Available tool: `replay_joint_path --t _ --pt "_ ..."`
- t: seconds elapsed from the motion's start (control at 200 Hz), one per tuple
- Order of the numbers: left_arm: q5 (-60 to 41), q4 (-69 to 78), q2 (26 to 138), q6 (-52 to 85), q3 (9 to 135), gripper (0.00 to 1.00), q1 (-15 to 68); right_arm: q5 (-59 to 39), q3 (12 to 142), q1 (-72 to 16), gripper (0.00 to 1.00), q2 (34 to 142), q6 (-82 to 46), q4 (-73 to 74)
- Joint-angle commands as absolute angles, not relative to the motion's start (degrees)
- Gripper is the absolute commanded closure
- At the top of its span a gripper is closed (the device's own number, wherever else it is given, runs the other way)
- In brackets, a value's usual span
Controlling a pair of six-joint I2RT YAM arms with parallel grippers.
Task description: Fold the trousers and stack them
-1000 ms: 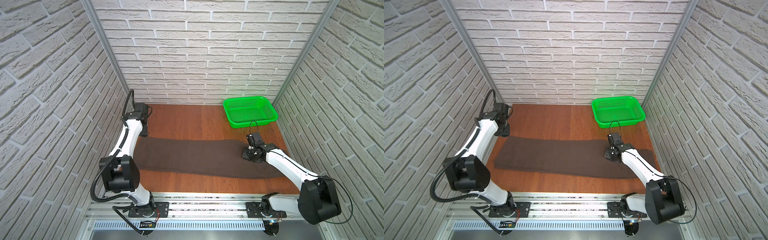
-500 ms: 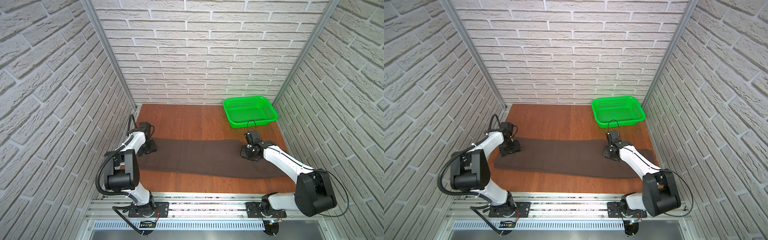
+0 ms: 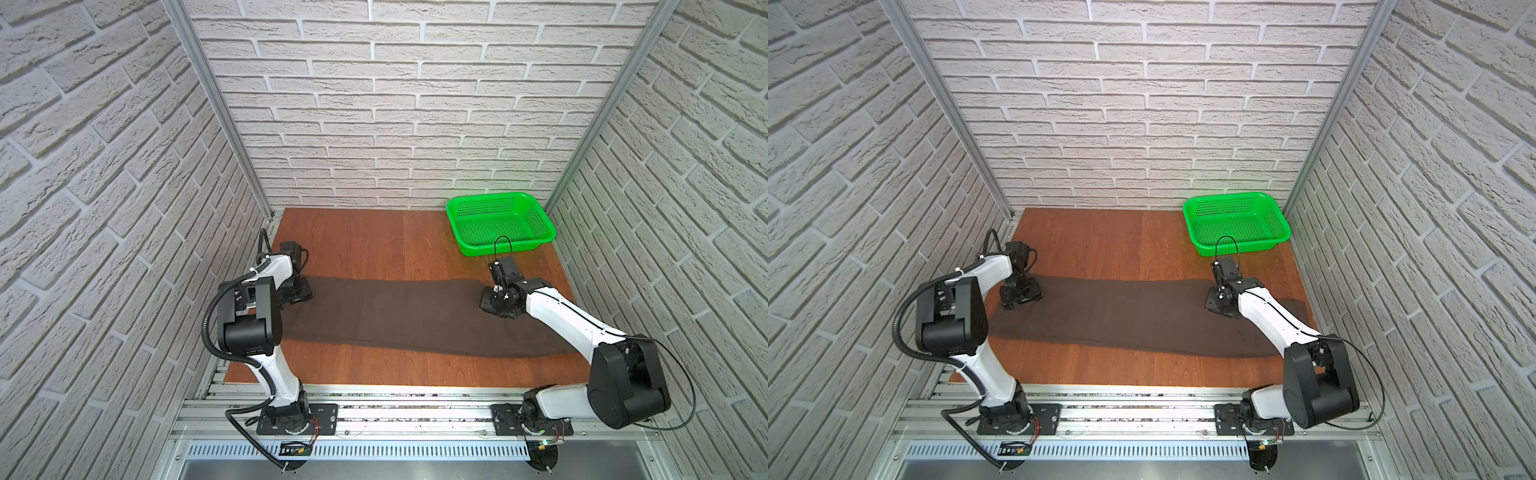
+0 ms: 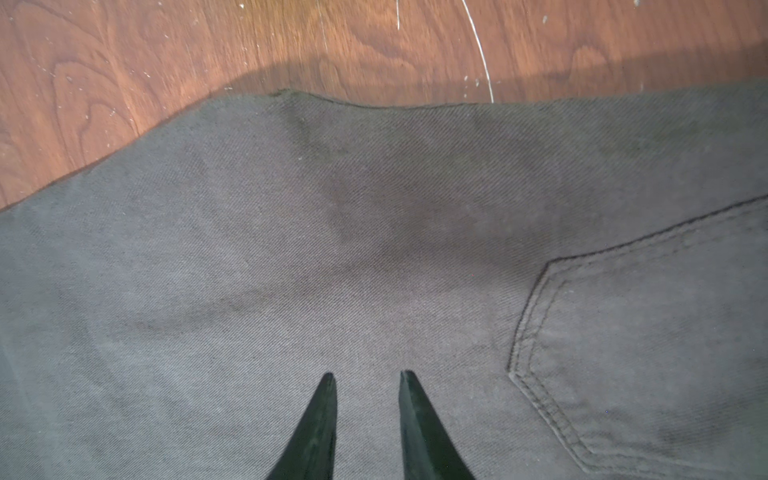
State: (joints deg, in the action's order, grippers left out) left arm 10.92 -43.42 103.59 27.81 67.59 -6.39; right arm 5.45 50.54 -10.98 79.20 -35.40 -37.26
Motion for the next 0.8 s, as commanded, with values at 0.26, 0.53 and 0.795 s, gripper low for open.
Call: replay_joint_path --t 0.26,0.53,0.795 --pt "5.0 -46.7 89.9 24.4 73.5 0.16 -6.1 4.9 51.2 -14.6 0.72 69.5 -37.5 -39.8" --pt "3.0 -46.5 84.2 20.7 73.3 0.03 -7.8 9.5 50.8 -23.3 0.72 67.7 -43.1 -40.6" --pt "-0.9 -35.9 76.6 20.0 65.6 0.03 -8.3 9.3 50.7 -28.4 0.72 69.1 -40.3 -38.1"
